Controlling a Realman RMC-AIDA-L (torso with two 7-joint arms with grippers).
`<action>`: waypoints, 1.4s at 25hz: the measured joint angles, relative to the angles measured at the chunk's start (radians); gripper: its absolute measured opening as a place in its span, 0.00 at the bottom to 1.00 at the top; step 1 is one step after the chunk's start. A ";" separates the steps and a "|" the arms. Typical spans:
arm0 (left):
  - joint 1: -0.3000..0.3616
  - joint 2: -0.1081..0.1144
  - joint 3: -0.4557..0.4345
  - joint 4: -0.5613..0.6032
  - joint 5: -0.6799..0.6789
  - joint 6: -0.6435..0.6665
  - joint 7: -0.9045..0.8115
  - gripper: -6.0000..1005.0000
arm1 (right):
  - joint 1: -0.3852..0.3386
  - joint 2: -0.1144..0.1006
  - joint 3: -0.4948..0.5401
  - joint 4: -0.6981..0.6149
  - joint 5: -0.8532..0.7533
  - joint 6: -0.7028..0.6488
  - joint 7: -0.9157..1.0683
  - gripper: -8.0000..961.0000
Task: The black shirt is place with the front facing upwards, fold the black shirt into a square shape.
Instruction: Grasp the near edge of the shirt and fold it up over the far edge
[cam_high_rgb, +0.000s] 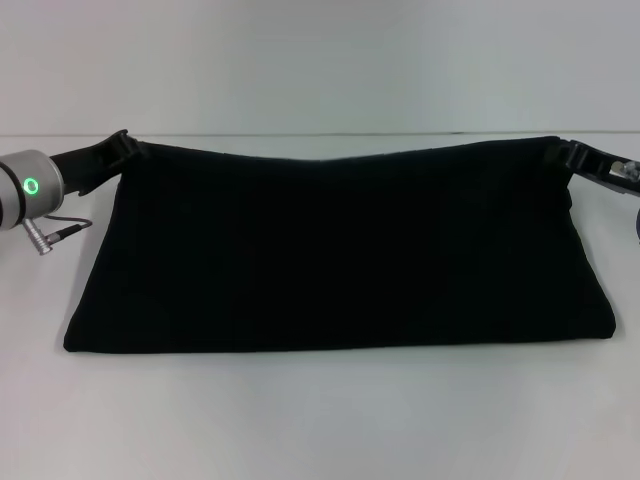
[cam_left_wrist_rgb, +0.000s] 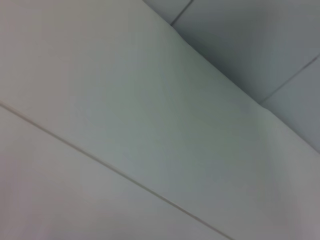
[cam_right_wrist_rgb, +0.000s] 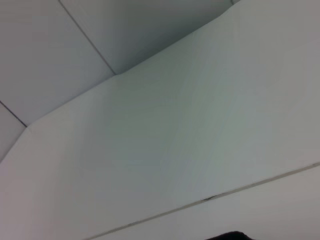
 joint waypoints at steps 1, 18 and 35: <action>0.000 -0.002 0.000 0.000 -0.002 -0.010 0.000 0.04 | 0.001 0.000 0.000 0.000 0.000 0.009 -0.001 0.07; -0.030 -0.040 0.000 -0.010 -0.007 -0.127 0.054 0.04 | 0.033 0.031 -0.029 0.007 0.000 0.129 -0.059 0.13; -0.044 -0.096 0.000 -0.010 -0.116 -0.265 0.203 0.20 | 0.039 0.039 -0.081 0.036 0.001 0.205 -0.108 0.22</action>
